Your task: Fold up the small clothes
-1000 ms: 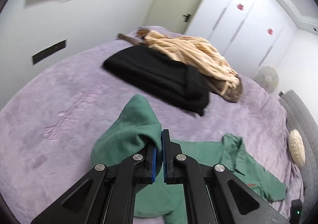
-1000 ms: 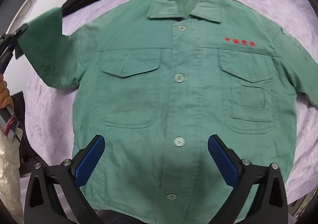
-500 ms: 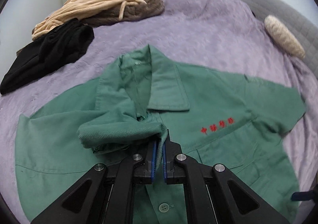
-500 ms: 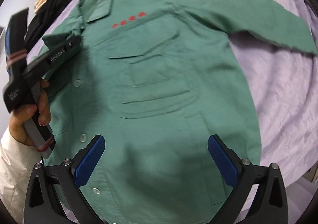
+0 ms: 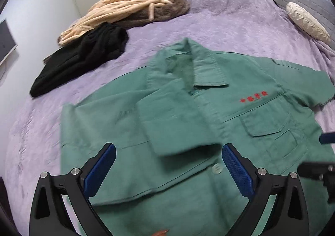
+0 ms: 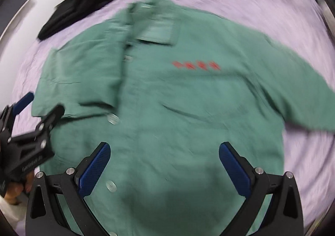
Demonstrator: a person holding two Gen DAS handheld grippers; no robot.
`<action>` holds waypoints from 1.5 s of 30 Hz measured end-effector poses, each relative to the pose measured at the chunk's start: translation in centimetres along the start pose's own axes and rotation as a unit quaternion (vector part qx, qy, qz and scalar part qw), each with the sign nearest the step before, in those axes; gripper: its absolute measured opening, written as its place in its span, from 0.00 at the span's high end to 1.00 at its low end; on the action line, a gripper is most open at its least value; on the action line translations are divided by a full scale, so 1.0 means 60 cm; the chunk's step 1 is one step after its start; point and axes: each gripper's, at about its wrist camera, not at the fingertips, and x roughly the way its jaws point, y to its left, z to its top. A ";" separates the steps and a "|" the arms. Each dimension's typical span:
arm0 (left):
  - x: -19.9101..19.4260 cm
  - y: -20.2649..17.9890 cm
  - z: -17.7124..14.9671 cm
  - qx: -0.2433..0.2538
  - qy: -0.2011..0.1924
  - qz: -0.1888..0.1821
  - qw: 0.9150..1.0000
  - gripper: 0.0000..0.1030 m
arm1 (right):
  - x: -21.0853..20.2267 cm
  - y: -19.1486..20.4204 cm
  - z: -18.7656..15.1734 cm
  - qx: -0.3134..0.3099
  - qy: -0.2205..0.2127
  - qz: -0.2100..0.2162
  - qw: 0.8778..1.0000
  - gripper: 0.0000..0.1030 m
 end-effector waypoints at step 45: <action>0.065 0.327 -0.113 -0.235 0.112 -0.030 0.965 0.00 | 0.114 -0.093 0.013 0.352 -0.021 0.253 0.901 0.35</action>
